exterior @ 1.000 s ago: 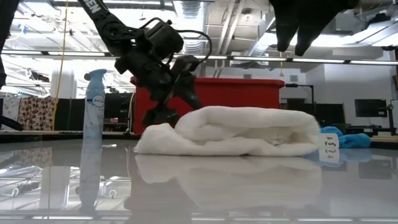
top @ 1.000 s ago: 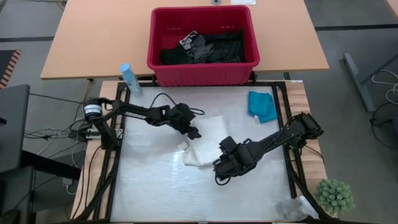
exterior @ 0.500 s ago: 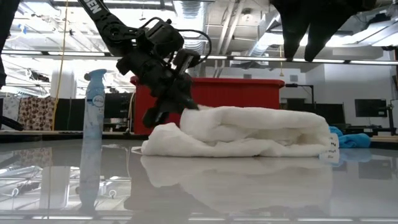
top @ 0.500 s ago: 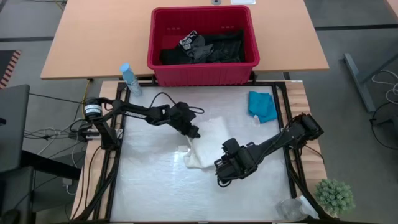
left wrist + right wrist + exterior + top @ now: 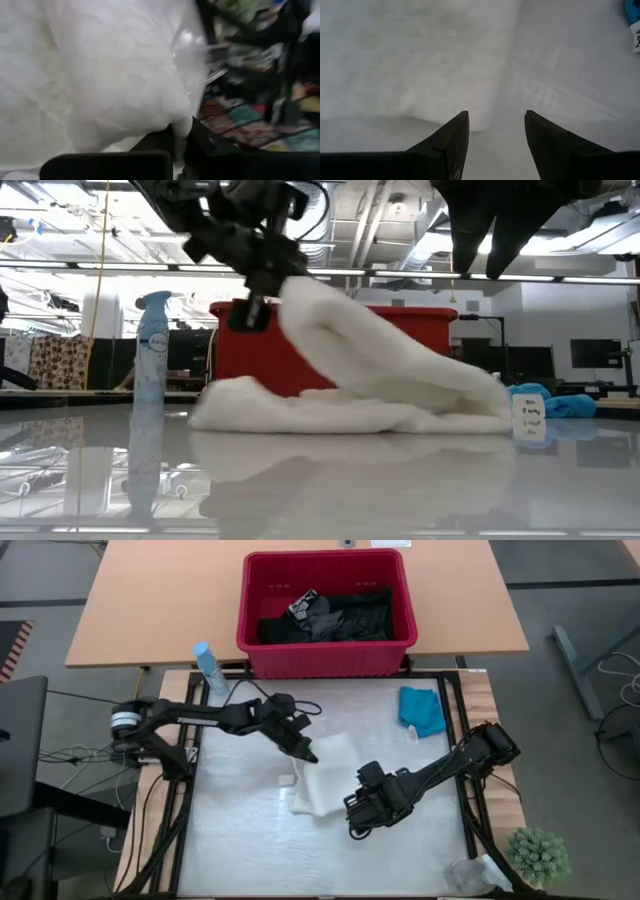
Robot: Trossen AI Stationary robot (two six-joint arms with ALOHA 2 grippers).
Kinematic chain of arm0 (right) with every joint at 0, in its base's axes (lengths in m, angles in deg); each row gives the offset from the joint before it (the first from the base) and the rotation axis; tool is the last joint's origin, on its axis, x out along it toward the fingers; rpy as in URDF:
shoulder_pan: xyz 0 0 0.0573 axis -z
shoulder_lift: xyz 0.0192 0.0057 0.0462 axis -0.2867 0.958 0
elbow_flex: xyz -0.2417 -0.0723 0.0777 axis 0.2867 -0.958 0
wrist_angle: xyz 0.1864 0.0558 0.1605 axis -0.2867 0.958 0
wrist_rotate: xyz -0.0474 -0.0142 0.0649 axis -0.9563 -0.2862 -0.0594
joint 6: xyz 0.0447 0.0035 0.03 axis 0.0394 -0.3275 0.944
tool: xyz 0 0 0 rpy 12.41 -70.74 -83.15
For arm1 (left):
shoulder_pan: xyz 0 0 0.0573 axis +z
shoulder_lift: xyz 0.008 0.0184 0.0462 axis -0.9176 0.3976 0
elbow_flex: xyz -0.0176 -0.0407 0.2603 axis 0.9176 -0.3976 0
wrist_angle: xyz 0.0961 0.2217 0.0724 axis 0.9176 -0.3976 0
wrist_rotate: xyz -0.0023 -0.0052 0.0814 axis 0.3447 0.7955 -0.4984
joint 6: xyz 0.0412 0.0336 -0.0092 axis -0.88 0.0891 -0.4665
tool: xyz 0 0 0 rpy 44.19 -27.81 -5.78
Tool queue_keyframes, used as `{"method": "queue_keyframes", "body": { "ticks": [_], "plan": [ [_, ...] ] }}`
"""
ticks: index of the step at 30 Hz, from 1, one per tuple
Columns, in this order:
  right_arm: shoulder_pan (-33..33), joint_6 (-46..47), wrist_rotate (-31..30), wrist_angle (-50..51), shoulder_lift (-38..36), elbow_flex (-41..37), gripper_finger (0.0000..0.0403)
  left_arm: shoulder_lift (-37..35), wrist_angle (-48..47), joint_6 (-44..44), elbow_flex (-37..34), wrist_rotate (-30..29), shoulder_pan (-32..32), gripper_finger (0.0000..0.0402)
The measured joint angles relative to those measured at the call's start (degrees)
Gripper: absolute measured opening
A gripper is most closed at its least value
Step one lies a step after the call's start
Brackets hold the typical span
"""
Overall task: Fold laundry
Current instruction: Fold the white shirt
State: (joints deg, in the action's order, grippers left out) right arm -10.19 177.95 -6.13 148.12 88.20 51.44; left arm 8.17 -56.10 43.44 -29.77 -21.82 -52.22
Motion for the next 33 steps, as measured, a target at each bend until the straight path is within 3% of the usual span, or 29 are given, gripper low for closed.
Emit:
{"method": "queue_keyframes", "body": {
  "ticks": [5,8,13,18,23,33],
  "plan": [
    [0.49,-2.38,-0.91,-3.47,0.0,0.0,0.0214,-4.18,-17.83,-9.75,-0.02,-7.9,-0.04,0.0001],
    [1.53,-8.61,-0.88,-9.97,0.0,0.0,0.0214,-5.29,-24.32,-14.58,-0.02,-10.21,0.02,0.0001],
    [4.71,-19.56,-0.78,-17.9,1.43,0.0,0.0208,-6.89,-31.07,-18.45,-0.02,-12.96,0.0,0.0],
    [7.92,-23.2,-0.75,-19.55,2.48,0.0,0.0191,-11.3,-36.87,-20.43,-0.02,-13.49,0.12,0.0],
    [10.56,-25.83,1.98,-21.68,2.89,0.0,0.0188,-15.16,-47.39,-25.22,-0.02,-21.34,0.74,0.0],
    [15.87,-38.51,5.81,-46.65,2.84,-4.77,0.0172,-15.36,-58.46,-33.87,-0.02,-30.99,0.76,0.0]
  ]
}}
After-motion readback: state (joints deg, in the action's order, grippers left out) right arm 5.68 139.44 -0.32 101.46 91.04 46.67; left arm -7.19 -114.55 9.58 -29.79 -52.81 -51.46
